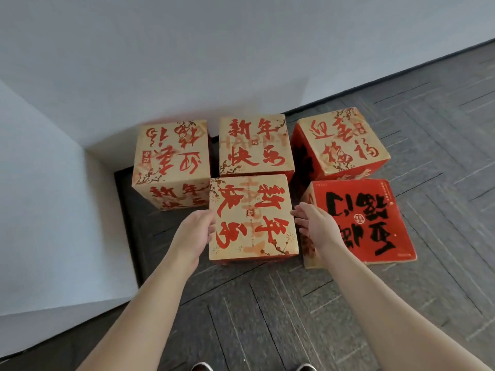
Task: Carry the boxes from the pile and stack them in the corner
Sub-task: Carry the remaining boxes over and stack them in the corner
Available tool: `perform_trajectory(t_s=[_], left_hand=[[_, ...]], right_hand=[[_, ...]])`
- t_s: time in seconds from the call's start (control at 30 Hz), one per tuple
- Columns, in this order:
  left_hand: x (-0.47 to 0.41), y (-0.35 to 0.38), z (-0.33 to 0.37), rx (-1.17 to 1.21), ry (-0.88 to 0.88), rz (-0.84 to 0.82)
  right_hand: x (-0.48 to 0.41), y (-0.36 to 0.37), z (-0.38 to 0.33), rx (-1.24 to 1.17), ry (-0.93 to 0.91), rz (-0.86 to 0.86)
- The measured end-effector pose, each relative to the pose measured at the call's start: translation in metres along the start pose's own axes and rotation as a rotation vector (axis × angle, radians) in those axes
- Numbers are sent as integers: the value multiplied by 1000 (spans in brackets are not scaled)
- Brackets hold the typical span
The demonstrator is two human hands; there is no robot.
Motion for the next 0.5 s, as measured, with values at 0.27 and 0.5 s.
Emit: perform_trajectory(t_s=[0.27, 0.5], left_hand=[[-133, 34, -113, -185, -91, 152], [-176, 40, -160, -233, -189, 143]], right_hand=[[-128, 39, 100, 271, -23, 11], [-166, 60, 143, 226, -12, -60]])
Point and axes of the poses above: each hand's wrist, its own x-axis away from the middle knuckle, its own y-axis out of the palm, z = x × y, the point moved 7 cm from there along -x, towards the middle knuckle, and after that the axes turned 5 degrees about z, right-handed, at the moved point
